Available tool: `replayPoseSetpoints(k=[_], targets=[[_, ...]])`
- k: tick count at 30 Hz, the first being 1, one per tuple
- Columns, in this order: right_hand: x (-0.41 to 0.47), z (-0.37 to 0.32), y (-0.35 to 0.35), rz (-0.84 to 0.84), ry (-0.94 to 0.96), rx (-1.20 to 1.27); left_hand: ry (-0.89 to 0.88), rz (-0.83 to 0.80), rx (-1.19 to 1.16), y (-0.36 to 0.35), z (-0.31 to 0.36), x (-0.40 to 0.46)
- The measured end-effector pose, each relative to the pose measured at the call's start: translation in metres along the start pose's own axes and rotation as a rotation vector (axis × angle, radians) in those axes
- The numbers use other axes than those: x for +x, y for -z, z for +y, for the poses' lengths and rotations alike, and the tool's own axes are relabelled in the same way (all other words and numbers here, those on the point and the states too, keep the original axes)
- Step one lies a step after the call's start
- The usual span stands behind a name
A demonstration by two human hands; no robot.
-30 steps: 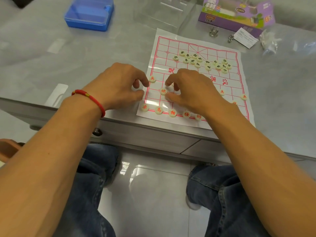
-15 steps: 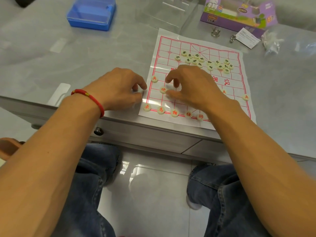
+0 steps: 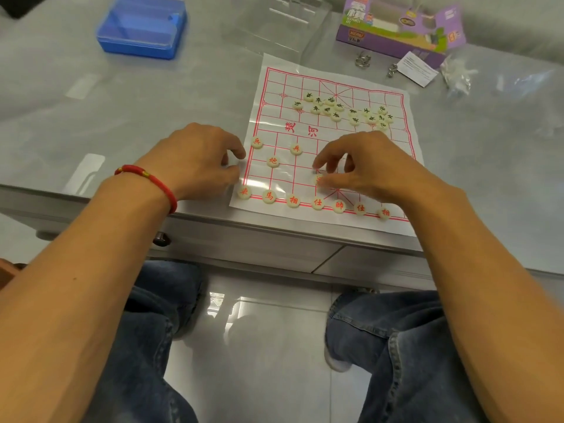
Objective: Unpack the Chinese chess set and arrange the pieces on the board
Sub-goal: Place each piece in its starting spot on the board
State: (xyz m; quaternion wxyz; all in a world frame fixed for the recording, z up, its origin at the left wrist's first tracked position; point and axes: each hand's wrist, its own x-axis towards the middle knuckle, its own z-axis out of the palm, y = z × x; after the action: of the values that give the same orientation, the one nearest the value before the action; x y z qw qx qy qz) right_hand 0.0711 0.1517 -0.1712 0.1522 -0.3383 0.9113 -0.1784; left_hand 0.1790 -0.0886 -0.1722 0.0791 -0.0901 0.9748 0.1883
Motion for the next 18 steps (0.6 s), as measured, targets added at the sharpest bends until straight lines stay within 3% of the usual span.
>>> replayPoseSetpoints(k=[6, 13, 18], targets=[[0.0, 0.002, 0.001, -0.002, 0.011, -0.039, 0.023, 0.05, 0.021, -0.002, 0.009, -0.002], [-0.036, 0.048, 0.027, 0.154, -0.195, 0.046, -0.114, 0.205, 0.007, -0.005, 0.032, 0.001], [-0.073, 0.066, 0.034, 0.135, -0.255, 0.091, -0.172, 0.246, -0.006, -0.013, 0.049, 0.0]])
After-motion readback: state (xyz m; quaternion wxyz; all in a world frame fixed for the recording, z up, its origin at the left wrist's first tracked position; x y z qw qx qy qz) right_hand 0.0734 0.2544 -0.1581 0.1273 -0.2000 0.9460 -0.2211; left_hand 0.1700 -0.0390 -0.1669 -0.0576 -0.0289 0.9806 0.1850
